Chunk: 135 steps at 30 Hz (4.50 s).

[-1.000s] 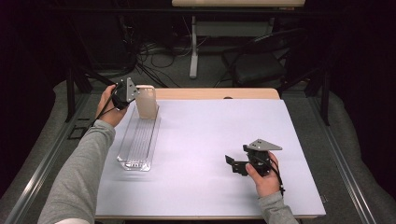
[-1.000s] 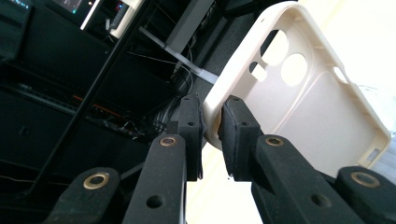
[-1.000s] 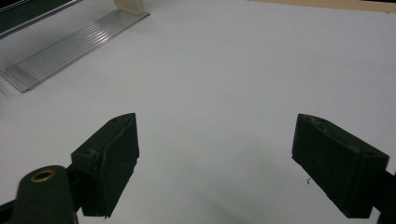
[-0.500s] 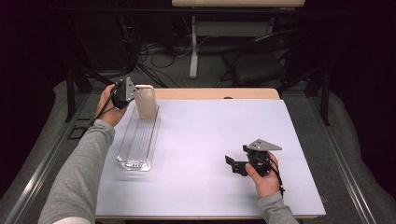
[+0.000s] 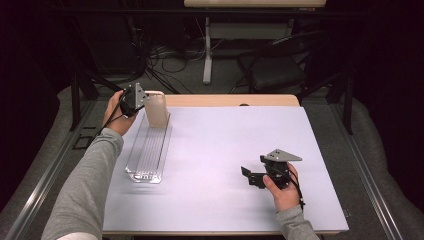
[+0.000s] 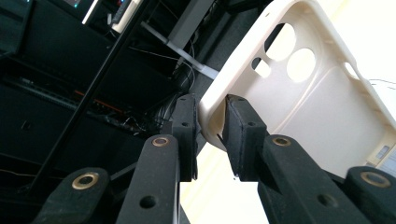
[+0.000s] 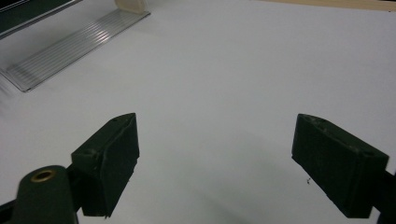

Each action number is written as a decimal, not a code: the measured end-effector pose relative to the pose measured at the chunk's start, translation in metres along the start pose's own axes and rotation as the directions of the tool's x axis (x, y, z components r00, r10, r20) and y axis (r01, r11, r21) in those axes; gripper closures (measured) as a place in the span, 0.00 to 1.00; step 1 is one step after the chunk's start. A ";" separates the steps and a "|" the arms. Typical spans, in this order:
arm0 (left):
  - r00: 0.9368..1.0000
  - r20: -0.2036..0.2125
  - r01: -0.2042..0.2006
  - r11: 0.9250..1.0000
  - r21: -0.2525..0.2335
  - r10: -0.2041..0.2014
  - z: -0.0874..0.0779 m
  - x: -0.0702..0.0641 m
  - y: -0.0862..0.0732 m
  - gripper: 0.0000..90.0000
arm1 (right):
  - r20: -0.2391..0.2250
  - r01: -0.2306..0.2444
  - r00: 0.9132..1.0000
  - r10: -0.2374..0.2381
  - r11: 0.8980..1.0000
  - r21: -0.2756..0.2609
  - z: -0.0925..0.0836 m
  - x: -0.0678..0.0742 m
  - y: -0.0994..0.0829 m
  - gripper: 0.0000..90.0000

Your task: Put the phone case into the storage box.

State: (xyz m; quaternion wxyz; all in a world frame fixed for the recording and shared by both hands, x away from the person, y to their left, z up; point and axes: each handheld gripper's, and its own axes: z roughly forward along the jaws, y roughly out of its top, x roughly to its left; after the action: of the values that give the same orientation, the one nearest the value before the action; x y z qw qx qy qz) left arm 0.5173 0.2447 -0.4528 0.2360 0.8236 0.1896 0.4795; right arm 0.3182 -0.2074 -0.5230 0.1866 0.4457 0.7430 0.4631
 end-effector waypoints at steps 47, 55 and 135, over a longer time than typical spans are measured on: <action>0.976 0.028 0.214 0.977 0.004 -0.214 -0.017 0.010 0.000 0.53 | -0.005 0.000 1.000 0.000 1.000 0.000 0.002 -0.002 -0.001 0.16; 0.973 0.036 0.228 0.973 0.042 -0.229 -0.025 0.009 0.000 0.53 | -0.005 0.004 1.000 -0.004 1.000 0.001 0.003 -0.001 -0.001 0.16; 0.586 0.557 0.716 0.697 -0.017 -0.589 -0.138 -0.098 -0.003 0.17 | 0.018 0.044 0.999 -0.044 0.999 -0.007 0.001 0.000 0.000 0.16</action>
State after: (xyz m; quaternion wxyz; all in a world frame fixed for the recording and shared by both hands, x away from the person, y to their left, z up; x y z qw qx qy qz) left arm 0.3498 0.2229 -0.4642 0.5352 0.7552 0.3514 0.1404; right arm 0.3183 -0.2068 -0.5237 0.2051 0.4329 0.7492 0.4575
